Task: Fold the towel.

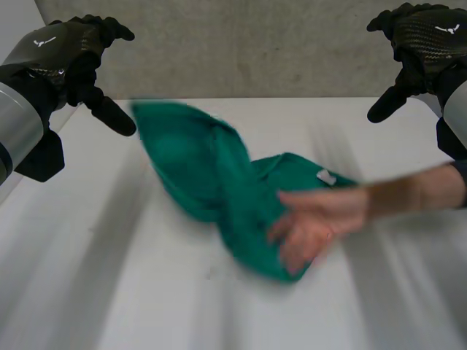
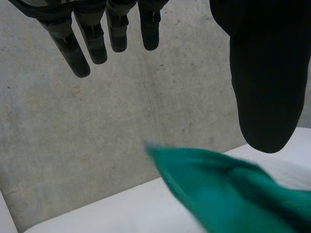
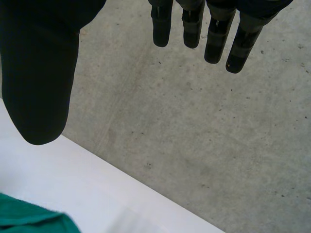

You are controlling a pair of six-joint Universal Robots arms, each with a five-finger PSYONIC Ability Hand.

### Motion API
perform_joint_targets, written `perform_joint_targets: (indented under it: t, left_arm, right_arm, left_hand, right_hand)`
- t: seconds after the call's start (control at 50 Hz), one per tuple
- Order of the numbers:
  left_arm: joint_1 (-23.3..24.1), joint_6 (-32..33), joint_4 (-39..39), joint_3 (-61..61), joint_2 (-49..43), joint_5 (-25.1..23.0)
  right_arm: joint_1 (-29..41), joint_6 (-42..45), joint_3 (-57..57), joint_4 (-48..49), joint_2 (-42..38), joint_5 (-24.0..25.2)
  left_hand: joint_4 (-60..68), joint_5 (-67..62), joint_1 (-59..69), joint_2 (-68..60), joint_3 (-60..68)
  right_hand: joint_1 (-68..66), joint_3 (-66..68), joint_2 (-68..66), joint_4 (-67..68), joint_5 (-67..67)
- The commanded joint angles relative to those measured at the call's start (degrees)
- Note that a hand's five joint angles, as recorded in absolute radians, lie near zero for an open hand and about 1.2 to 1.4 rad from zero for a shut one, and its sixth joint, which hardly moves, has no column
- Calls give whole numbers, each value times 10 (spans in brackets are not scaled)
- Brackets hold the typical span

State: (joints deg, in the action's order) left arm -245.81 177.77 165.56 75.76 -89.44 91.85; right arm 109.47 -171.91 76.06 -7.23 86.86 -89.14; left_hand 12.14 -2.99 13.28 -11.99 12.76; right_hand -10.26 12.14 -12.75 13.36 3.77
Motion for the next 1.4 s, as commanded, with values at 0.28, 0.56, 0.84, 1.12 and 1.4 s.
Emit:
perform_joint_targets:
  t: [0.28,0.56,0.84,1.12,1.4]
  left_arm:
    - [2,4,10,9,-11,0]
    - [45,163,59,44,-115,-10]
    - [177,408,129,191,-143,-25]
    - [209,524,227,214,-234,-16]
    - [204,531,231,173,-257,17]
  right_arm:
    - [3,2,2,0,-2,1]
    - [8,166,15,-84,-49,88]
    - [14,238,101,-95,-108,94]
    - [-13,237,240,12,-102,95]
    - [-47,212,261,45,-101,96]
  left_hand:
    - [-19,28,-31,18,-25]
    - [18,-9,6,-19,12]
    - [23,-14,11,-24,17]
    - [102,-93,90,-103,96]
    - [679,-670,667,-680,672]
  right_hand:
    - [3,-21,27,-34,-38]
    - [3,-21,27,-34,-38]
    - [3,-21,27,-34,-38]
    - [3,-21,27,-34,-38]
    - [3,-21,27,-34,-38]
